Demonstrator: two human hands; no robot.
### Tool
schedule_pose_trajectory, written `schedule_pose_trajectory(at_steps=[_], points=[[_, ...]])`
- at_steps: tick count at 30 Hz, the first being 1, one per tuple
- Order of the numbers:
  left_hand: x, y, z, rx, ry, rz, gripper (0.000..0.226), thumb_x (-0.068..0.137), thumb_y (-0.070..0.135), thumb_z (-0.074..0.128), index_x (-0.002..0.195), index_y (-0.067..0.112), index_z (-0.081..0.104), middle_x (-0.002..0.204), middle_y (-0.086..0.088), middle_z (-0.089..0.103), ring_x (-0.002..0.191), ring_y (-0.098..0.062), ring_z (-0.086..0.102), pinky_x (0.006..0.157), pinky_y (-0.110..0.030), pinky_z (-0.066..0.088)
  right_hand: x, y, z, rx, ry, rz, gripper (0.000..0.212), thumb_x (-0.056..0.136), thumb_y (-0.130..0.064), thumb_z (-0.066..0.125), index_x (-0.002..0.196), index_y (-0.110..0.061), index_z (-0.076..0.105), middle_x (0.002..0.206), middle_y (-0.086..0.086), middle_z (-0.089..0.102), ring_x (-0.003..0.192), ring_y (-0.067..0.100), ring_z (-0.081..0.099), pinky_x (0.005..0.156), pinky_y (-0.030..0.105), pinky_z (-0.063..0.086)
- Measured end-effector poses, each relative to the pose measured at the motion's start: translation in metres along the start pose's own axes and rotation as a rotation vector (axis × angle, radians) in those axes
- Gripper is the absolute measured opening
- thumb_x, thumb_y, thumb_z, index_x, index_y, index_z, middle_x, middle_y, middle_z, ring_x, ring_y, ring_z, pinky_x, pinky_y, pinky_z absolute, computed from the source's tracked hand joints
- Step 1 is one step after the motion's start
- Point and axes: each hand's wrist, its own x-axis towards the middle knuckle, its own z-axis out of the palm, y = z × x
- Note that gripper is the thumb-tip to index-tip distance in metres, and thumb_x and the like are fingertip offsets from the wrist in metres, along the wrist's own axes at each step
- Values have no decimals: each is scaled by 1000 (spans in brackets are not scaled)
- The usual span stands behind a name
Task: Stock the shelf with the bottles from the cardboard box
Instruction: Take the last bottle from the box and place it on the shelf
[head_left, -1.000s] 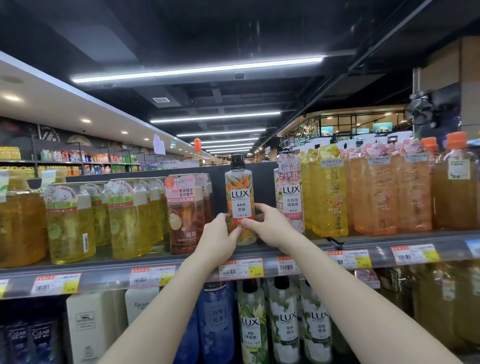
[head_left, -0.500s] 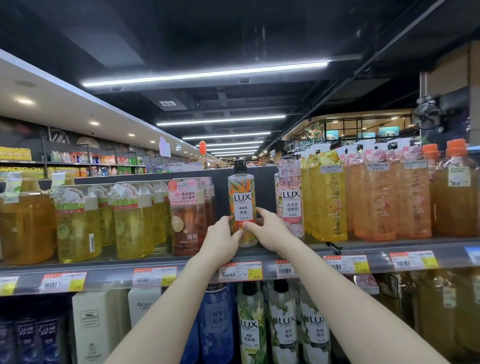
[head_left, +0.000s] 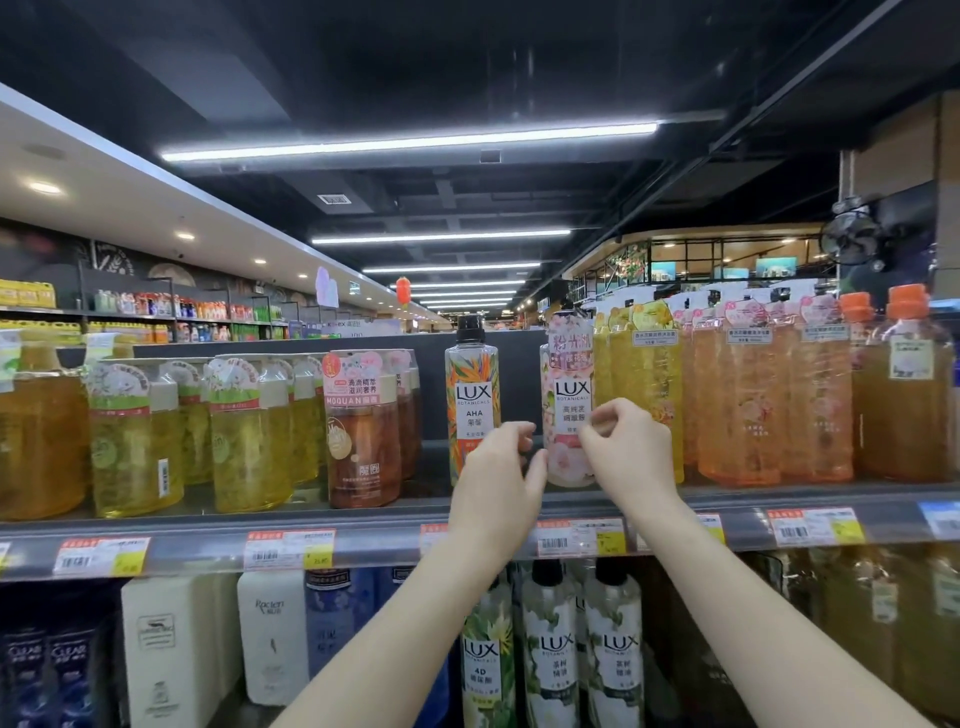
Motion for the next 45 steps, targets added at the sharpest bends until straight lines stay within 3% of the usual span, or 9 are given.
schedule_pose_trajectory(at_steps=[4,9,12,20,25,29,35,40,45], points=[[12,20,24,21,-127,-166,37,105,30,56,140,19,53,124,-1,72,105,-21,71,90,-38,59,-3,13,4,-156,-80,41,28,97,-32,69,116,-14,59,104,1,67,86,16,58,59,22,41],[29,18,46,37,-210,-311,30,106,28,54,133,14,53,131,-8,67,115,-26,68,94,-37,56,1,23,17,-156,-203,80,34,97,-41,64,124,-19,61,122,5,70,102,26,65,75,30,47],[31,11,53,17,-213,-309,30,104,32,55,130,18,58,127,-5,70,111,-23,69,97,-40,58,2,27,13,-112,-223,25,37,98,-39,64,133,-25,64,125,-1,72,110,24,67,82,30,50],[28,4,57,3,-83,-305,28,104,29,59,129,17,63,120,-1,72,100,-15,68,79,-23,49,1,32,6,-76,-210,-55,42,95,-47,68,133,-31,67,121,-8,75,112,19,68,89,32,54],[27,1,59,-1,-63,-313,33,104,29,60,134,17,61,124,-2,72,107,-18,69,82,-24,51,1,35,8,-56,-212,-84,43,94,-50,67,134,-35,66,119,-11,75,108,15,69,89,34,58],[26,3,59,-6,-55,-309,30,105,29,58,132,18,62,123,-1,72,97,-11,62,81,-23,49,1,36,9,-51,-215,-110,44,94,-50,67,136,-34,65,121,-10,74,110,14,69,90,33,57],[23,2,56,-31,-69,-313,30,105,28,58,133,18,60,126,-1,71,98,-10,59,81,-24,47,-1,36,7,-13,-259,-92,44,94,-50,68,134,-35,65,120,-10,75,111,13,69,89,31,57],[14,7,50,-64,-2,-195,40,103,25,59,142,18,54,131,-1,69,119,-19,65,94,-30,53,-2,33,-8,68,-230,-79,47,96,-33,72,140,-18,63,131,0,71,122,16,65,95,24,48],[3,23,48,38,32,-11,55,103,27,59,154,12,45,148,-3,58,138,-20,51,108,-28,41,-2,39,-25,76,-89,-29,38,94,-29,74,129,-16,70,114,-3,75,100,8,69,81,10,44]])
